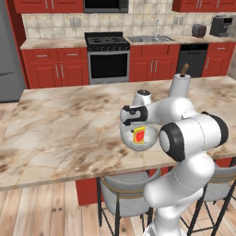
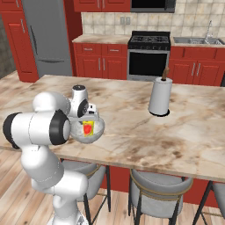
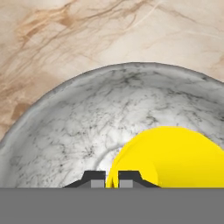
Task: Place the cup inside the bowl on the dining table and move the bowl to any counter.
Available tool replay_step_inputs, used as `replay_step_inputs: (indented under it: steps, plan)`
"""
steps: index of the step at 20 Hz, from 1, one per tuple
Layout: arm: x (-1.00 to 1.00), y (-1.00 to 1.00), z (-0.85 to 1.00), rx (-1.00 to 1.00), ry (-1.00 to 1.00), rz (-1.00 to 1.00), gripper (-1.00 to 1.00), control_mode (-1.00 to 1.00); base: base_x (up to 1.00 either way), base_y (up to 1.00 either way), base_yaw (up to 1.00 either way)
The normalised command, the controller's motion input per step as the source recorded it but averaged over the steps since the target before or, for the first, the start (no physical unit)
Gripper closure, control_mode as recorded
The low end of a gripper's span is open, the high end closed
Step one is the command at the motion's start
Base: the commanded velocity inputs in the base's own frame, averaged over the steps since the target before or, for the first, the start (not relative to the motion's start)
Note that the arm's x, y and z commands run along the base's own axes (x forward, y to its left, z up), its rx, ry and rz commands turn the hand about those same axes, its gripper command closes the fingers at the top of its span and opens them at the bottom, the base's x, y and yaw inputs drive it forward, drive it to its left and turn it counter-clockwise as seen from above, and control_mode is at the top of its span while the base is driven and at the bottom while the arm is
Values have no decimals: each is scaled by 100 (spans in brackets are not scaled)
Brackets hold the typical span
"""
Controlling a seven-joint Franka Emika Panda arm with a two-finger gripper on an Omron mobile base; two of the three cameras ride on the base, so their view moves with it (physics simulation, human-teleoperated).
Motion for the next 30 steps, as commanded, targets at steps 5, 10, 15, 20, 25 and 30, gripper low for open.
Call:
replay_step_inputs:
  steps: [5, 10, 15, 20, 25, 30]
  plan:
    - [0, 0, 0, 0, 0, 0, -100, -100, 0, 0, 0]
    - [0, 0, 0, 0, 0, 0, -100, -100, 0, 0, 0]
    - [0, 0, 0, 0, 0, 0, -100, -100, 0, 0, 0]
    - [0, 0, 4, 0, 0, 0, -100, -100, 0, 0, 0]
    - [0, 0, 6, 0, 0, 1, -100, -100, 0, 0, 0]
    - [0, 0, 11, -1, 0, 0, -100, -100, 0, 0, 0]
